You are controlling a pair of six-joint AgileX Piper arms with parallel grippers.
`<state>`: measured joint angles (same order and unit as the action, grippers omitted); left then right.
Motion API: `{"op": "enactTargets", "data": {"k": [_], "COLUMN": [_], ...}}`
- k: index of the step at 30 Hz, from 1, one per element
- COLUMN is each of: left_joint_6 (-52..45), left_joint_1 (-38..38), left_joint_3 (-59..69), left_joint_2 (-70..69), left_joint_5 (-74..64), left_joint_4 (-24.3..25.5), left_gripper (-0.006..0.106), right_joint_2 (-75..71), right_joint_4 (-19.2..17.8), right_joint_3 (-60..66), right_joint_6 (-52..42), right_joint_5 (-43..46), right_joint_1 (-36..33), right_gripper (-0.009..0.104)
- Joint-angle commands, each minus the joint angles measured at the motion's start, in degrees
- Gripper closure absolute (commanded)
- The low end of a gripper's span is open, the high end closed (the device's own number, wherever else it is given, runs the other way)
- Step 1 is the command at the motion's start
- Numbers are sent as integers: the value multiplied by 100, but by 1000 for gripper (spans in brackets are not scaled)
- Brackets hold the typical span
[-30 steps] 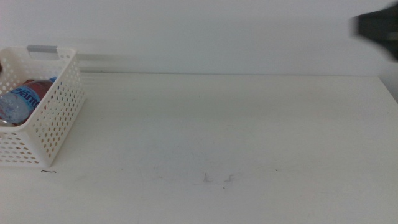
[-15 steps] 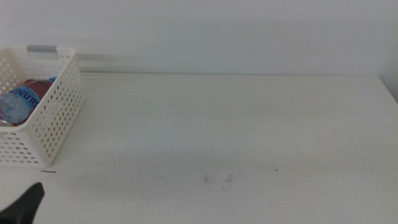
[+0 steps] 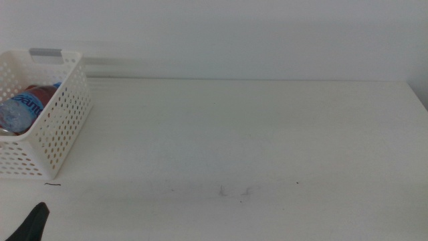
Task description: Use arms to grab the bottles and put them into the dustbin to the left of the table.
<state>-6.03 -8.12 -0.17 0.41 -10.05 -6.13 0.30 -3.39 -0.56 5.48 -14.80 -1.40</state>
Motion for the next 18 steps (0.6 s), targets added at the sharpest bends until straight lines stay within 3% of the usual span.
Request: {"op": "enactTargets", "data": {"k": [1,7,18], "left_joint_6": [9,9,9], "left_joint_1": [-34,180,754], "left_joint_3": [17,17,17], "left_joint_2": [-41,-41,-41], "left_joint_5": [184,200,178], "left_joint_4": [13,13,24], "left_gripper": [7,7,7], "right_joint_2": [-30,-30,-30], "right_joint_4": [37,403,377], "right_joint_3": [56,56,56], "right_joint_6": [-17,-17,-17], "right_joint_5": [393,440,416], "right_joint_1": [42,42,42], "right_gripper": [8,8,8]}}
